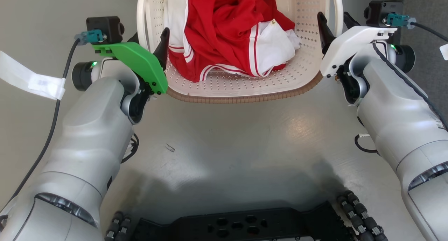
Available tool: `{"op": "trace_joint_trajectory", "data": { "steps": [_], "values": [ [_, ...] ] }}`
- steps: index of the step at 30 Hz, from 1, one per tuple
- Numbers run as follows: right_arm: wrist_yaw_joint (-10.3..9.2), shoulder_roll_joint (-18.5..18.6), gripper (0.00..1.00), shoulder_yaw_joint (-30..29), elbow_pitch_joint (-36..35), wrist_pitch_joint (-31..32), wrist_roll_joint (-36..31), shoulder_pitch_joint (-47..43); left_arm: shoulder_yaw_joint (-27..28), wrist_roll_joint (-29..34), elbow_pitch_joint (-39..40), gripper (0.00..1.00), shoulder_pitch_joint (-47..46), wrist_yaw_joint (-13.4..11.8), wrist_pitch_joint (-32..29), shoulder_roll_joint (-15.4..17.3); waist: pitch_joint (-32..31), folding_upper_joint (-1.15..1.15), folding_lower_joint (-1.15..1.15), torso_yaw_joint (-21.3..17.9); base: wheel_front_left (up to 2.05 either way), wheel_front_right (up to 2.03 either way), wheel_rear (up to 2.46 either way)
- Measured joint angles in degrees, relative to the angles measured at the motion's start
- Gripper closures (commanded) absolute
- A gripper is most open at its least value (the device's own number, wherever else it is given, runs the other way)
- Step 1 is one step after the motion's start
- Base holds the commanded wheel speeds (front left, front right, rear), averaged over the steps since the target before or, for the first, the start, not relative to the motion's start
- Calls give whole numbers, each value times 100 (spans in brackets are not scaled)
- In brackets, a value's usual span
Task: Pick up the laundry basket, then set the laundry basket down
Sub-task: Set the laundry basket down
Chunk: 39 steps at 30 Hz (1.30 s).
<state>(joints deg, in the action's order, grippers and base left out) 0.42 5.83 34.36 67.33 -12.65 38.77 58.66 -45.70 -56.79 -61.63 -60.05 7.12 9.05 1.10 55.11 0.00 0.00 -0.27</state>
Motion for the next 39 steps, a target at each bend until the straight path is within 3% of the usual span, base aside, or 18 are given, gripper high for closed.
{"op": "trace_joint_trajectory", "data": {
  "steps": [18,34,39],
  "values": [
    [57,-38,0,-7,186,-101,10,-56,-65,8,-296,0,37,0,314,1,-584,0,0,-23,0,0,0],
    [258,-24,0,-144,152,-162,63,-658,-87,7,-75,0,610,1,512,113,-1674,0,0,-134,0,0,0],
    [258,99,0,-231,-225,-163,41,-753,-73,7,56,0,794,1,521,203,-2074,0,0,-158,0,0,0]
  ]
}}
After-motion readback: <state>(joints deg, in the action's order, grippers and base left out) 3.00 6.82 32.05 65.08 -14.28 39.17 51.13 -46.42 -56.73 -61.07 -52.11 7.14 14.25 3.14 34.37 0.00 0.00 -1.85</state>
